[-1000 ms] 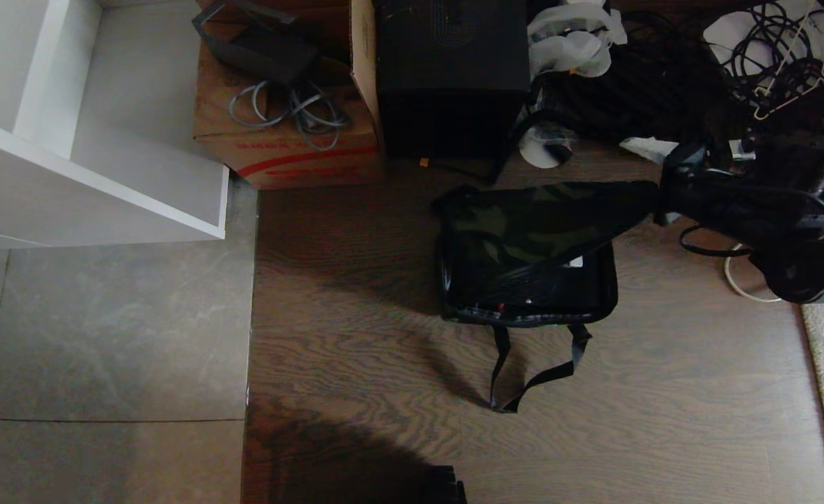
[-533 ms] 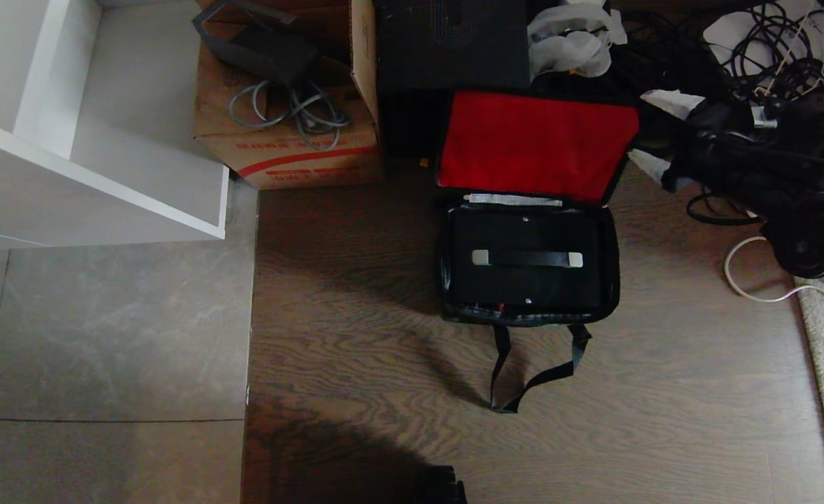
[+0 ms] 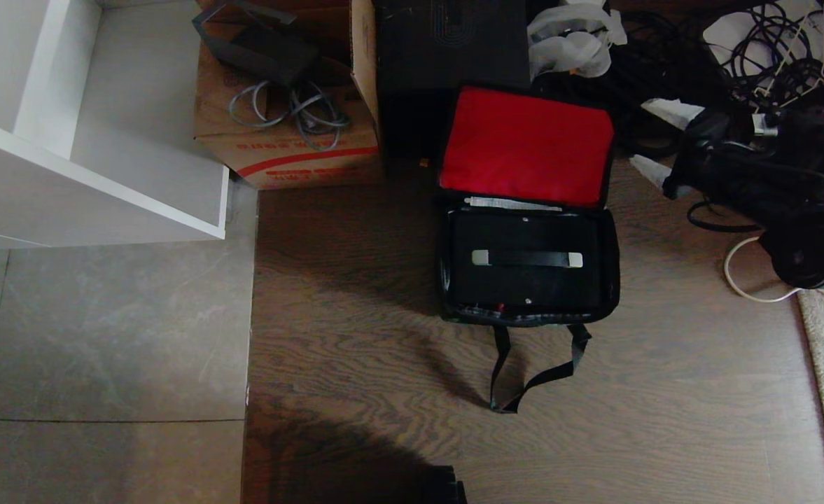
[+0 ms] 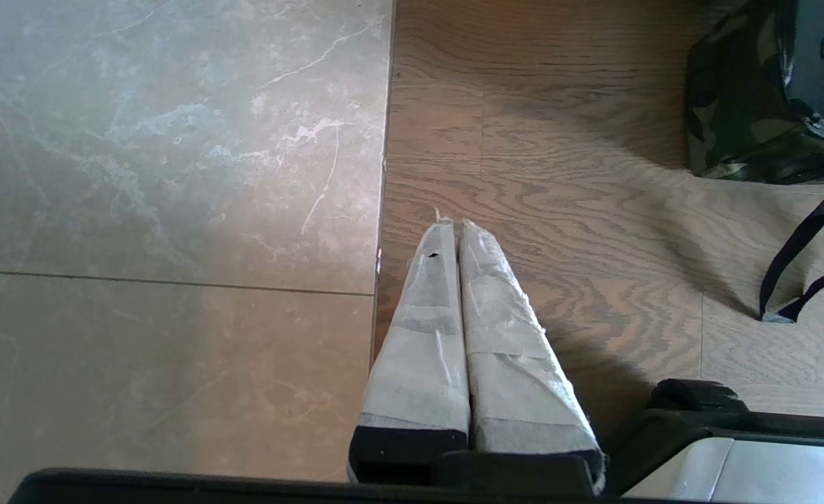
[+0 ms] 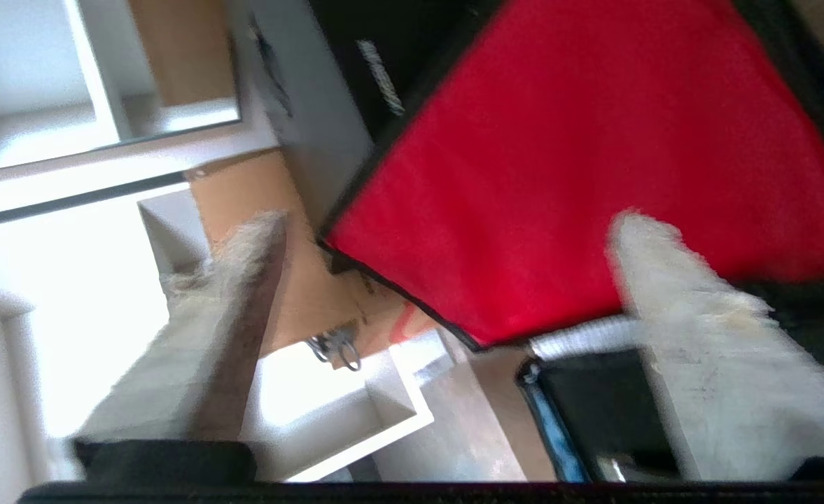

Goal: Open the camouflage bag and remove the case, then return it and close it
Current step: Open the top of the storage box, then grip the handle

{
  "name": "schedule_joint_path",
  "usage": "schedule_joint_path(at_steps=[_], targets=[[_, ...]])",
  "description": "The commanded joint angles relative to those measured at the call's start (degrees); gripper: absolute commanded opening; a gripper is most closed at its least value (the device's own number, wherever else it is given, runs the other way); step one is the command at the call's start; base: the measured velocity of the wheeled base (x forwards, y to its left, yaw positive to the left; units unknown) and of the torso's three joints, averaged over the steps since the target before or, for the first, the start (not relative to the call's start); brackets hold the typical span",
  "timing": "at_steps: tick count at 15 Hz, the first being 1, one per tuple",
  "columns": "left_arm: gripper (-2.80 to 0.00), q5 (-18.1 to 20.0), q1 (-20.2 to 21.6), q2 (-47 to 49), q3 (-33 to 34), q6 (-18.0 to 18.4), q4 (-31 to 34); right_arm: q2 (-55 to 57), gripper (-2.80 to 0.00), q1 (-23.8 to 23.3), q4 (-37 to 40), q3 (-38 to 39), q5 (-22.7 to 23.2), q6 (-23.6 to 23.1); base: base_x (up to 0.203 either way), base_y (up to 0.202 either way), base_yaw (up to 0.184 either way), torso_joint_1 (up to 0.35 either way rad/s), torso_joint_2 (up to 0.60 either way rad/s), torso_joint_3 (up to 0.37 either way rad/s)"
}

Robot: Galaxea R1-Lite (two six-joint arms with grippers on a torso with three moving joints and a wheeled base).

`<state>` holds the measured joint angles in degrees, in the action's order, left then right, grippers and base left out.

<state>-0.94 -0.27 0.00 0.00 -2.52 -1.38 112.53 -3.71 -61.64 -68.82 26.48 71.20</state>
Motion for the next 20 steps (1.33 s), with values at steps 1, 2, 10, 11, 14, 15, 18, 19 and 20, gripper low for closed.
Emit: schedule_joint_path(at_steps=[1,2,10,11,14,15,18,19,20], targets=[[-2.80,0.0,0.0,0.0,0.5,0.0,0.0,-2.0,-2.80,-0.1,-0.6,3.5,0.3,0.6,0.000,0.000,0.000,0.000,0.00,0.000],[-2.80,0.0,-0.1,0.0,0.4,0.0,0.0,-3.4,-2.80,-0.2,0.0,4.4,0.6,0.8,0.000,0.000,0.000,0.000,0.00,0.000],[-2.80,0.0,-0.1,0.0,0.5,0.0,0.0,-25.7,-2.80,0.6,5.8,33.0,20.6,1.0,0.000,0.000,0.000,0.000,0.00,0.000],[-2.80,0.0,0.0,0.0,0.5,0.0,0.0,-30.7,-2.80,0.9,6.5,37.0,23.0,0.0,0.000,0.000,0.000,0.000,0.00,0.000],[-2.80,0.0,0.0,0.0,0.5,0.0,0.0,-47.4,-2.80,0.2,17.4,41.8,25.5,-8.1,0.000,0.000,0.000,0.000,0.00,0.000],[-2.80,0.0,0.0,0.0,0.5,0.0,0.0,-52.9,-2.80,-1.0,23.8,42.8,25.4,-13.5,0.000,0.000,0.000,0.000,0.00,0.000],[-2.80,0.0,0.0,0.0,0.4,0.0,0.0,-72.1,-2.80,-2.5,47.4,47.4,20.4,-39.3,0.000,0.000,0.000,0.000,0.00,0.000],[-2.80,0.0,0.0,0.0,0.5,0.0,0.0,-77.4,-2.80,-2.8,55.7,49.3,16.5,-55.1,0.000,0.000,0.000,0.000,0.00,0.000],[-2.80,0.0,0.0,0.0,0.5,0.0,0.0,-80.9,-2.80,-2.8,62.0,51.0,10.4,-67.0,0.000,0.000,0.000,0.000,0.00,0.000]])
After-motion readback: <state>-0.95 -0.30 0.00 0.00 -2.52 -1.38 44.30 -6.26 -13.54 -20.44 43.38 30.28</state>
